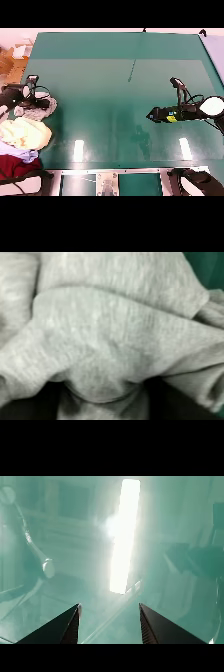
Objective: Fold the shirts.
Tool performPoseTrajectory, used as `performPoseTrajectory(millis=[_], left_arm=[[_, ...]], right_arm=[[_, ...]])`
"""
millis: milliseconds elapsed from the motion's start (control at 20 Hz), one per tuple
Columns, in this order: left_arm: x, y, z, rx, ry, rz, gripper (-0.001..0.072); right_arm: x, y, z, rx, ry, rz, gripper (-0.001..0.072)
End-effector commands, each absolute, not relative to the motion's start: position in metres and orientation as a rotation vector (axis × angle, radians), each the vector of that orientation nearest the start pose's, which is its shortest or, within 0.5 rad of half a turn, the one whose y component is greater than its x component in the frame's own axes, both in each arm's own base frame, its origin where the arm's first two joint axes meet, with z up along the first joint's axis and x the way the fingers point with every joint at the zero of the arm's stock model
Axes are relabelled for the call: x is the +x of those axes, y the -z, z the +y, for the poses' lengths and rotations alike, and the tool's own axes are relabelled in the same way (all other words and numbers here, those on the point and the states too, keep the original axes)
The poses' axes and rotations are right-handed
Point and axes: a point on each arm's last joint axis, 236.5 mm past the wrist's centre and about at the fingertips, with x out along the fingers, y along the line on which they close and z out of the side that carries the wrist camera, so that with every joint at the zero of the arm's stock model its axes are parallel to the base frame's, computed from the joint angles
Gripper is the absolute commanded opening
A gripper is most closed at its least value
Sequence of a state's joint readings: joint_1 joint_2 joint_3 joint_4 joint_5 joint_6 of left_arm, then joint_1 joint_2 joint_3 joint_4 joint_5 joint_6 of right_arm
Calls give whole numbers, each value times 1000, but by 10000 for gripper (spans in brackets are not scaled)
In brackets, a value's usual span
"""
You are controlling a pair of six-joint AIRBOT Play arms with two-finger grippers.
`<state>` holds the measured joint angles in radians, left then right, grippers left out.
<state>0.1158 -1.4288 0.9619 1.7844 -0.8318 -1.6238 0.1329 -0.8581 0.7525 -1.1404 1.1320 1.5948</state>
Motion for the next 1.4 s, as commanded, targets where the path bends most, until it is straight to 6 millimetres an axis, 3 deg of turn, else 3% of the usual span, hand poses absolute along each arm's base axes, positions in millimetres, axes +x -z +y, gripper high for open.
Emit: performPoseTrajectory(millis=[0,100,200,350,400,450,550,600,700,800,900,1000,1050,1100,1150,1250,1350], left_arm=[[381,107,87,137,-170,1345,34],[387,92,89,131,-180,1349,22],[400,63,82,93,-160,1350,22],[425,-12,43,33,-49,1262,21],[435,-41,22,28,-7,1195,21],[441,-72,-8,9,59,1118,21],[433,-115,-87,-64,253,1029,21],[420,-123,-130,-101,364,1030,21],[389,-120,-199,-113,540,1081,22],[362,-99,-254,-50,649,1110,22],[343,-70,-302,-10,724,1128,23],[331,-46,-338,7,775,1143,29],[329,-40,-350,-7,791,1147,315],[328,-37,-356,-45,790,1161,700],[328,-39,-353,-62,779,1179,716],[336,-56,-327,-47,761,1226,715],[359,-75,-280,-20,693,1249,714]], right_arm=[[267,-21,126,340,-325,1248,428],[267,-21,126,340,-325,1248,427],[267,-22,126,341,-325,1248,411],[268,-24,126,339,-327,1247,198],[269,-27,127,337,-330,1242,52],[271,-32,126,337,-332,1232,14],[282,-49,120,347,-320,1193,14],[288,-59,115,354,-309,1169,14],[300,-82,99,375,-276,1122,15],[303,-97,83,393,-243,1109,22],[303,-99,71,412,-211,1111,178],[297,-94,65,425,-194,1141,304],[296,-91,65,427,-192,1148,386],[295,-88,65,429,-192,1157,435],[293,-83,65,431,-190,1168,439],[291,-72,65,437,-186,1200,438],[288,-51,66,451,-177,1256,437]])
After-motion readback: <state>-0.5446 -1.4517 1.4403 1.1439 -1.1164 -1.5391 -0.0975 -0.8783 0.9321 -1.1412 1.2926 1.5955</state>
